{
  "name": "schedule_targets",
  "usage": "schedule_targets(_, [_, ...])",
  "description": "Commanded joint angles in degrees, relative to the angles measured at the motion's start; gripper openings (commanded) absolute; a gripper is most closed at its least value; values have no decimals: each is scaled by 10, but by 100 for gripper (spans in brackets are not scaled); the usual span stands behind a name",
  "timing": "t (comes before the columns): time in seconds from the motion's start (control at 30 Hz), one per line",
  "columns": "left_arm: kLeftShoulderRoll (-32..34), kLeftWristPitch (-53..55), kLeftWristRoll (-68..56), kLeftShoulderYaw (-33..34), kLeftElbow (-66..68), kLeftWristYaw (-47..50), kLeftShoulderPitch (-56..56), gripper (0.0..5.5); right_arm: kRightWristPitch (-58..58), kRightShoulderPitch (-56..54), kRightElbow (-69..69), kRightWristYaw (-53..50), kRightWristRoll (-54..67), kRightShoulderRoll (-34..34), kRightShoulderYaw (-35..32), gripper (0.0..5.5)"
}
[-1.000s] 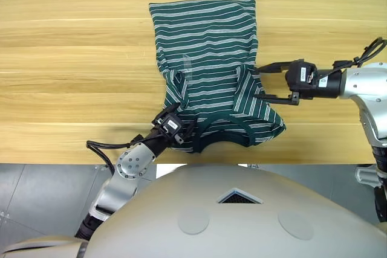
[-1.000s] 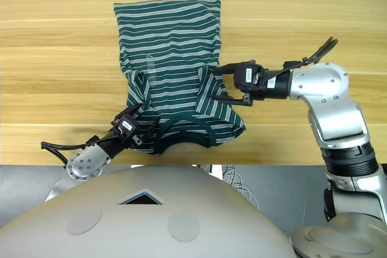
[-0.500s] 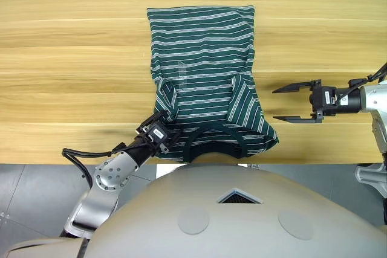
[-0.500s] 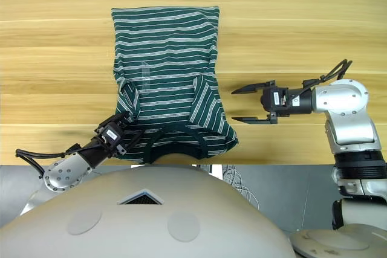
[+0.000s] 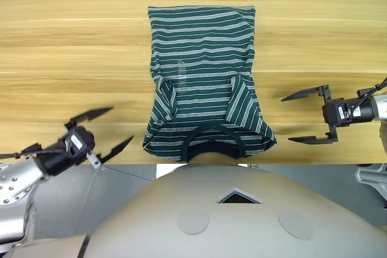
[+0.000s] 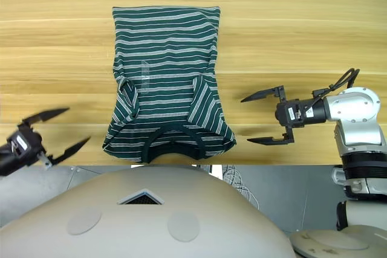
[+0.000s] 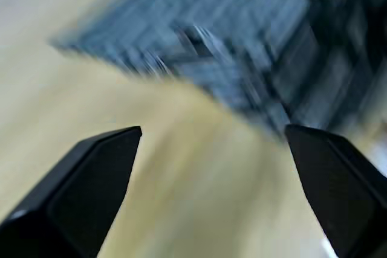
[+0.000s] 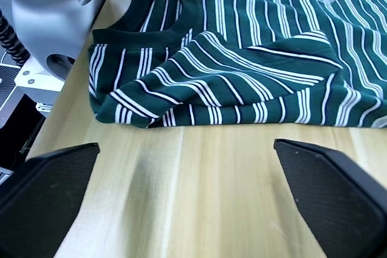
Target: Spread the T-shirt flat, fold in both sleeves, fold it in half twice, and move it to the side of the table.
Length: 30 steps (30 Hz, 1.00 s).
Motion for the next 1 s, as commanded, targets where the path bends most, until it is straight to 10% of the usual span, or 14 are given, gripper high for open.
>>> schedule_targets(0.03, [56, -83, 108, -20, 104, -12, -26, 424, -23, -41, 9, -25, -41, 41, 33, 540])
schedule_targets(0.3, [66, -97, 151, -114, 119, 11, -155, 424, -51, -53, 13, -51, -115, 62, 99, 540])
schedule_targets(0.7, [103, -37, -1, -42, 29, -55, -139, 424, -42, -41, -16, -97, -124, 53, 121, 540])
schedule_targets(1.0, [88, -56, 70, -121, 77, -43, -198, 427, 2, -43, -28, -125, -119, 57, 134, 377])
